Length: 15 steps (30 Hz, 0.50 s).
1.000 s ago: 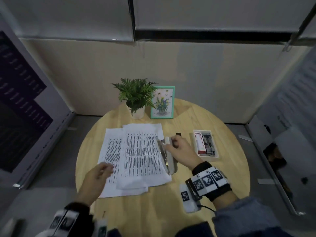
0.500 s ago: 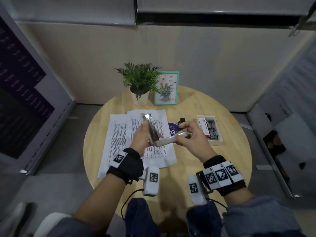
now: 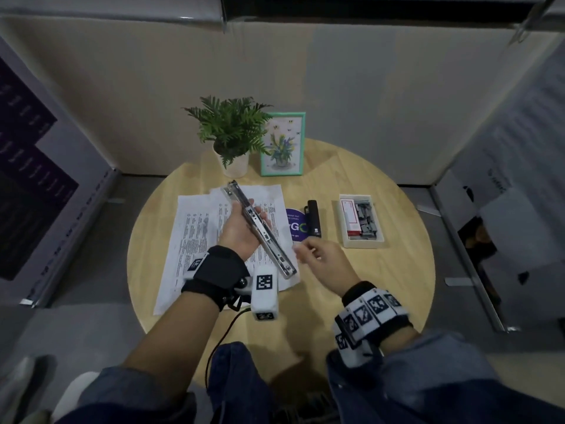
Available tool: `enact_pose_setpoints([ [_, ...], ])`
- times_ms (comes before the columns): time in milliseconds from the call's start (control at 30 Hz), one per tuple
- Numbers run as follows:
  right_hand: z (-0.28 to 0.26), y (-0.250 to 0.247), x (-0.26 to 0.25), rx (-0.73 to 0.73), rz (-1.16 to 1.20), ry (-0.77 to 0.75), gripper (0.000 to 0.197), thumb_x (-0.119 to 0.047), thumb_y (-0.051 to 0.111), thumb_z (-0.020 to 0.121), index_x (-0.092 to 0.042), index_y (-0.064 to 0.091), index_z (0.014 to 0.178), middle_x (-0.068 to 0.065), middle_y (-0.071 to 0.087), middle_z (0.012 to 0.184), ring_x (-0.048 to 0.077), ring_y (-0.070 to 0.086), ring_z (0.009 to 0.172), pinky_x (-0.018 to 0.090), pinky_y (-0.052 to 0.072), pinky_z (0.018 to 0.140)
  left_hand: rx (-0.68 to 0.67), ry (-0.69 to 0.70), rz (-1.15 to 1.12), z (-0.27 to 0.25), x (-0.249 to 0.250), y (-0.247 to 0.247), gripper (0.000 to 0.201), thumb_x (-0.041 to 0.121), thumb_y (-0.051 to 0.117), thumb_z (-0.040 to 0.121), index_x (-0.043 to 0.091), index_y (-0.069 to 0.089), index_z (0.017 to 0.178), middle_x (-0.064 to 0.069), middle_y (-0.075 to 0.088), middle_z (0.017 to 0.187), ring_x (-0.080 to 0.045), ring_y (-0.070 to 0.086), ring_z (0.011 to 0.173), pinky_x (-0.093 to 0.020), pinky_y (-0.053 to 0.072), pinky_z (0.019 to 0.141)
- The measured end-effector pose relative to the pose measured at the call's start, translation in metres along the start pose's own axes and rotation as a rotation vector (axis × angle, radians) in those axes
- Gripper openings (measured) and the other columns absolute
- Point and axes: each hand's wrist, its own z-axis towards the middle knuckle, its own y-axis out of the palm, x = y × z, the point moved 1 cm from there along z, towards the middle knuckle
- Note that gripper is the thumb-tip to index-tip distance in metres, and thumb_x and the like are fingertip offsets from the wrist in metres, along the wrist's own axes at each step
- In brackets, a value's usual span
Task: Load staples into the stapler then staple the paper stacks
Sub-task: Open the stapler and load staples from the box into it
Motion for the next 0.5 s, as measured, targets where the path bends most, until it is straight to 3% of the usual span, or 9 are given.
enact_pose_setpoints([
  [100,0.028,-0.034,0.047,0.217,-0.217,0.212,0.012,-0.022,0.051,0.094,-0.016,0.061,0.09,0.004,0.067,0.089,0.026,0.063,0.084,0.032,0.049,0.071,-0.009,0.007,-0.041,0.004,0.002,0.005,0.039,0.045,0.029,0.099,0.013,0.049,0.089,0.001,0.046,0.071,-0.013,0.043,0.061,-0.025,0.04,0.065],
  [200,0.061,-0.069,0.088,0.321,-0.401,0.445,0.018,-0.01,0.049,0.09,-0.011,0.065,0.1,0.014,0.068,0.103,0.034,0.063,0.093,0.033,0.047,0.073,0.001,0.024,-0.041,0.01,0.004,0.008,0.037,0.042,0.029,0.1,0.013,0.049,0.09,0.0,0.048,0.075,-0.014,0.045,0.063,-0.026,0.042,0.067],
  [333,0.102,-0.096,0.12,0.225,-0.629,0.531,0.023,-0.006,0.048,0.091,-0.005,0.066,0.105,0.017,0.068,0.107,0.035,0.065,0.096,0.035,0.05,0.076,0.004,0.071,-0.025,0.017,0.007,0.004,0.037,0.043,0.03,0.1,0.013,0.051,0.092,0.0,0.05,0.075,-0.014,0.048,0.066,-0.027,0.045,0.068],
  [500,0.124,-0.099,0.134,0.024,-0.844,0.415,0.023,-0.007,0.046,0.093,-0.004,0.065,0.106,0.017,0.066,0.108,0.034,0.065,0.096,0.035,0.049,0.075,0.026,0.083,0.021,0.025,0.011,-0.009,0.036,0.046,0.033,0.098,0.014,0.052,0.098,0.001,0.053,0.076,-0.013,0.051,0.066,-0.028,0.047,0.067],
])
